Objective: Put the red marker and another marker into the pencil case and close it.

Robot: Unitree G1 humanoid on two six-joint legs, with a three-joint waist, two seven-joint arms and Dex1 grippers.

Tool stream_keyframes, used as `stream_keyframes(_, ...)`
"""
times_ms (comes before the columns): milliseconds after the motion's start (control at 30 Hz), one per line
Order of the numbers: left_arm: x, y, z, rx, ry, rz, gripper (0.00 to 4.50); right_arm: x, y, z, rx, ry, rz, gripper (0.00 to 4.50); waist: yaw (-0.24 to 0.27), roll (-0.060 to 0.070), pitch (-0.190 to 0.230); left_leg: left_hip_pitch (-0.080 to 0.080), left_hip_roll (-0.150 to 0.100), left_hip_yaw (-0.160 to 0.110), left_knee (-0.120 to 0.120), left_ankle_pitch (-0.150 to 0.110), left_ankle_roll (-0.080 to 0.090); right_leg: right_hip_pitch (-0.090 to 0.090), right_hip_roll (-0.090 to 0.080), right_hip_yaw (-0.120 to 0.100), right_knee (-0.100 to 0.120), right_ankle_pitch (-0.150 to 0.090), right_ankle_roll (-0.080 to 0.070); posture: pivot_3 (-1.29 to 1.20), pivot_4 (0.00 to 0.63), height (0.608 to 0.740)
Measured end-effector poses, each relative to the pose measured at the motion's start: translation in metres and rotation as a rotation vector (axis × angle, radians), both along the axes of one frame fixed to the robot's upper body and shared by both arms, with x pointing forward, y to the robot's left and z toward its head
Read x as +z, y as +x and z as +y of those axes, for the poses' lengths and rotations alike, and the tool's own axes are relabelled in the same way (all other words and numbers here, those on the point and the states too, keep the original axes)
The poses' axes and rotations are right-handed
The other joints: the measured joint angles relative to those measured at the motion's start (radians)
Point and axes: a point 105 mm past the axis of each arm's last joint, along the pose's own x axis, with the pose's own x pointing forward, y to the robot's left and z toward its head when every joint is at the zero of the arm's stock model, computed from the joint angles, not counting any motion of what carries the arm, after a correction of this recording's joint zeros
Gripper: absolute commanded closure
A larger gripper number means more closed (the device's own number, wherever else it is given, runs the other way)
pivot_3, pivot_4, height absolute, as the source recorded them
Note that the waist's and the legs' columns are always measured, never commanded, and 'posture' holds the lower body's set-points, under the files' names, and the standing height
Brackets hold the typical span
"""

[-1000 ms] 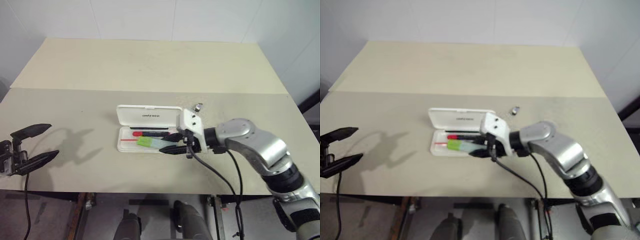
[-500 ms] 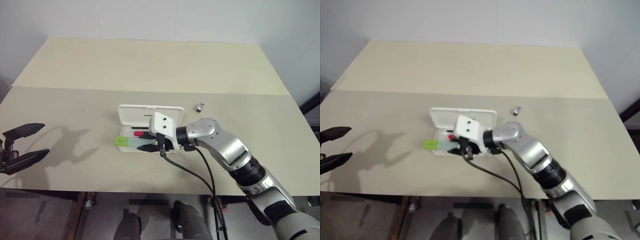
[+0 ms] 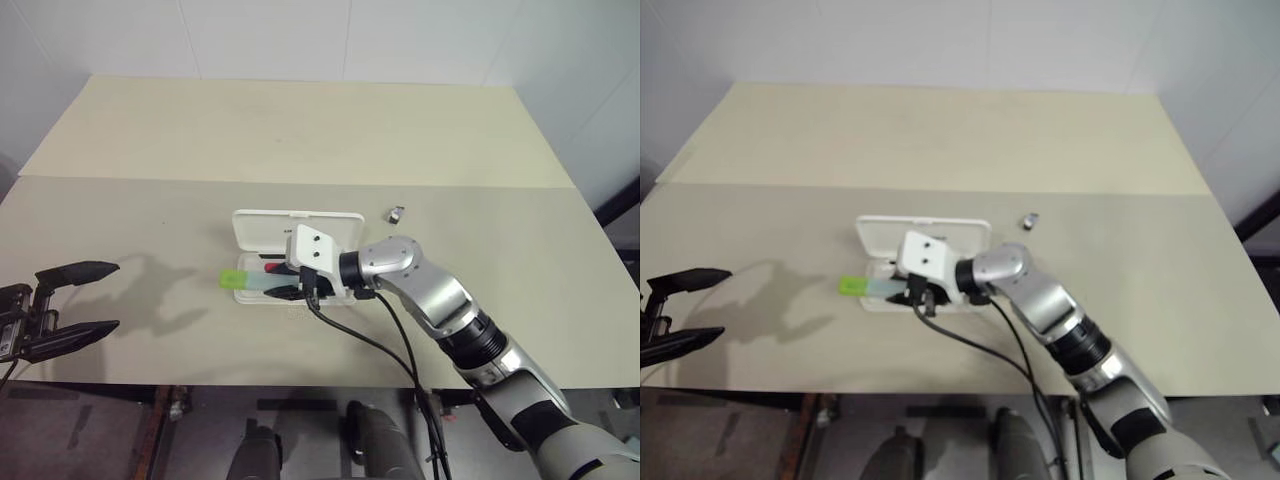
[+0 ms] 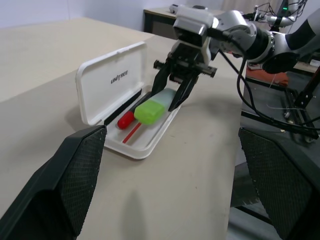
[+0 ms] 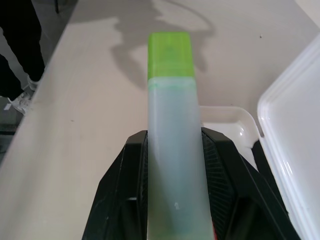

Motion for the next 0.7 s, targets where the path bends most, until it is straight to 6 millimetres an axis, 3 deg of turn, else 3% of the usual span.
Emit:
stream_keyframes(367, 0.002, -0.001, -0.006, -0.029, 0.007, -0.013, 0.00, -0.011, 0.003, 0.000, 0.038, -0.060, -0.051, 3.38, -0.006, 0.000, 0.000, 0.000, 0.000, 0.000, 0.000, 0.000, 0.000, 0.000, 0.000, 0.000, 0.000, 0.000, 0.000, 0.00, 0.150, 0.740)
stream_keyframes(667, 0.004, -0.002, -0.013, -0.062, 0.011, -0.031, 0.00, -0.018, 0.007, 0.000, 0.034, -0.094, -0.081, 0.16, -0.019, 0.000, 0.000, 0.000, 0.000, 0.000, 0.000, 0.000, 0.000, 0.000, 0.000, 0.000, 0.000, 0.000, 0.000, 0.00, 0.150, 0.740)
stream_keyframes(700, 0.004, -0.002, -0.013, -0.062, 0.011, -0.031, 0.00, -0.019, 0.007, 0.000, 0.038, -0.096, -0.078, 0.02, -0.019, 0.000, 0.000, 0.000, 0.000, 0.000, 0.000, 0.000, 0.000, 0.000, 0.000, 0.000, 0.000, 0.000, 0.000, 0.00, 0.150, 0.740)
